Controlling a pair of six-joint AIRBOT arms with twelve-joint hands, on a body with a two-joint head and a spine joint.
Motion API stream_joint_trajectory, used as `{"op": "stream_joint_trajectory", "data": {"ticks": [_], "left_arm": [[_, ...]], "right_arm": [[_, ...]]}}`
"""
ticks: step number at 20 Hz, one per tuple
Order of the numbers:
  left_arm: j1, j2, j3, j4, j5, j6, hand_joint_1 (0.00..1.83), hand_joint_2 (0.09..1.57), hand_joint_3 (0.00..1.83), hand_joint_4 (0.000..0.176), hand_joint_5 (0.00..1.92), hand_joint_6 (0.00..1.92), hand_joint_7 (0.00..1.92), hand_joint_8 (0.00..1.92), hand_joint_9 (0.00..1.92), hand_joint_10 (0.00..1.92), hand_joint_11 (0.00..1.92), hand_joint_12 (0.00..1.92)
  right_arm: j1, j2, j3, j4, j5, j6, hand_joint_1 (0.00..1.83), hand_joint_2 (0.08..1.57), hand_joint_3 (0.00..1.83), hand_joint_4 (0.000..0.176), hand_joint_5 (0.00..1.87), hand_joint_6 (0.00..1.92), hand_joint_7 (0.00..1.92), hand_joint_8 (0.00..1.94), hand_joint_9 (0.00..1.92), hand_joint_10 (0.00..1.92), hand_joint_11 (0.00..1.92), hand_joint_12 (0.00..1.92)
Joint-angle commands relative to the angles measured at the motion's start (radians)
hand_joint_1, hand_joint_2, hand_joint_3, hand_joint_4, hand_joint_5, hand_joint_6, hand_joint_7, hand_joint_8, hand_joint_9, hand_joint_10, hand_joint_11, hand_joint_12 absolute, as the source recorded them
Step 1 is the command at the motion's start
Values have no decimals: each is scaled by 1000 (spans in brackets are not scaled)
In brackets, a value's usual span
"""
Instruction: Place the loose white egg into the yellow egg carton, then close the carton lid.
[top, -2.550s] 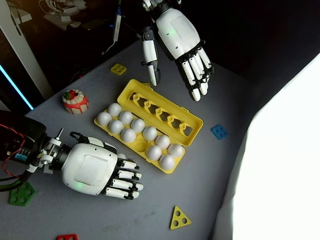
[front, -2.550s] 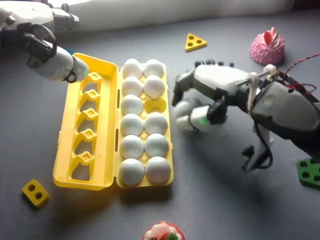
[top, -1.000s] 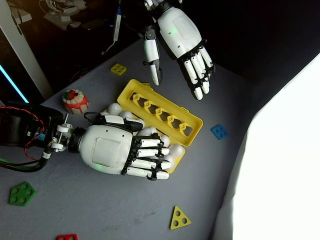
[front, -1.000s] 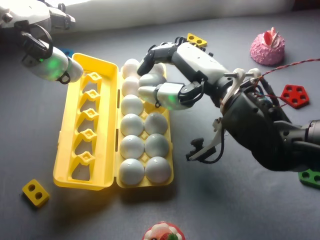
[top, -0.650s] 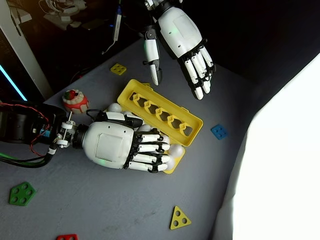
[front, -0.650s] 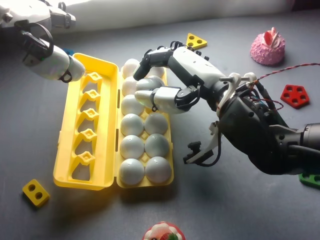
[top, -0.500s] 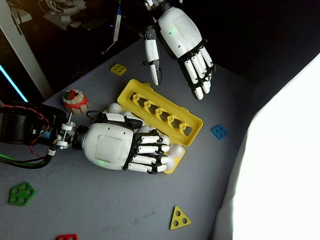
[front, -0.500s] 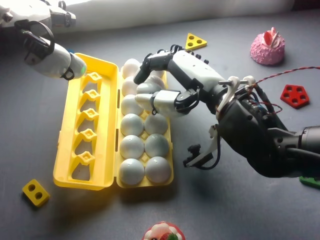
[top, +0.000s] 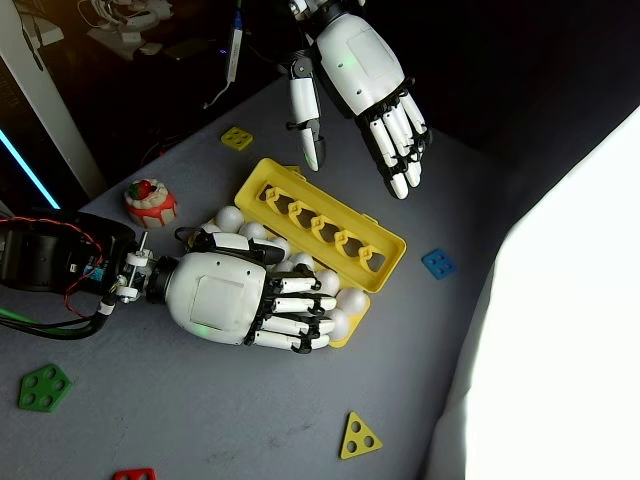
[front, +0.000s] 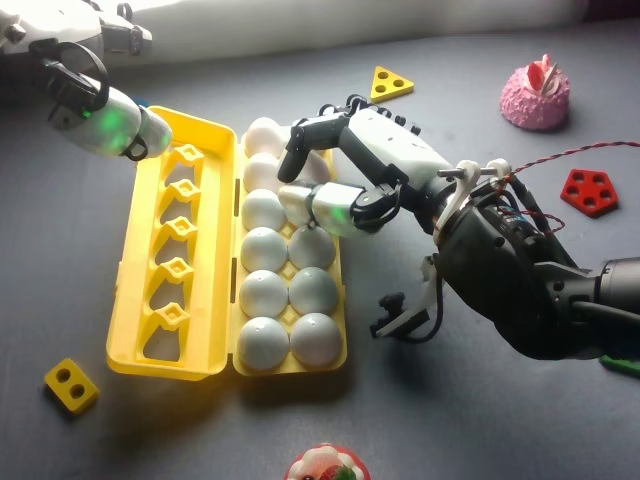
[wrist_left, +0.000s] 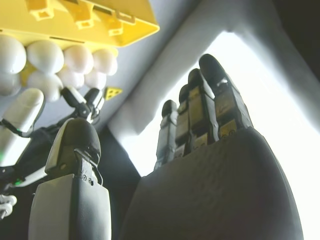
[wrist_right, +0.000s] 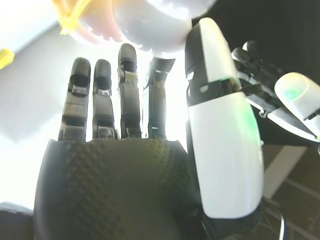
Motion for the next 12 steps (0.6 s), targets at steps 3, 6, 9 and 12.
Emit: {"op": "stream_joint_trajectory", "data": {"ticks": [3,6,9,12], "left_arm": [[-14,5,5,58,24,-1,513,1234,2,62,96,1,101,4,182,7,0,699],[-14,5,6,58,24,-1,529,1234,1,58,86,0,94,1,189,3,0,715],[-17,5,6,58,24,-2,432,1253,7,67,80,1,91,1,171,0,0,666],[-29,5,14,33,8,-10,516,1238,0,63,114,9,119,8,184,4,0,712]], "right_arm": [[5,2,2,-57,96,12,500,1016,0,4,4,46,4,0,0,134,0,740],[7,7,0,-91,98,32,458,993,0,8,0,0,0,0,0,15,0,746],[20,50,-23,-139,99,33,470,977,0,10,0,0,0,0,16,8,0,557],[36,126,-52,-192,90,20,471,983,2,7,0,0,0,0,38,21,0,700]]}}
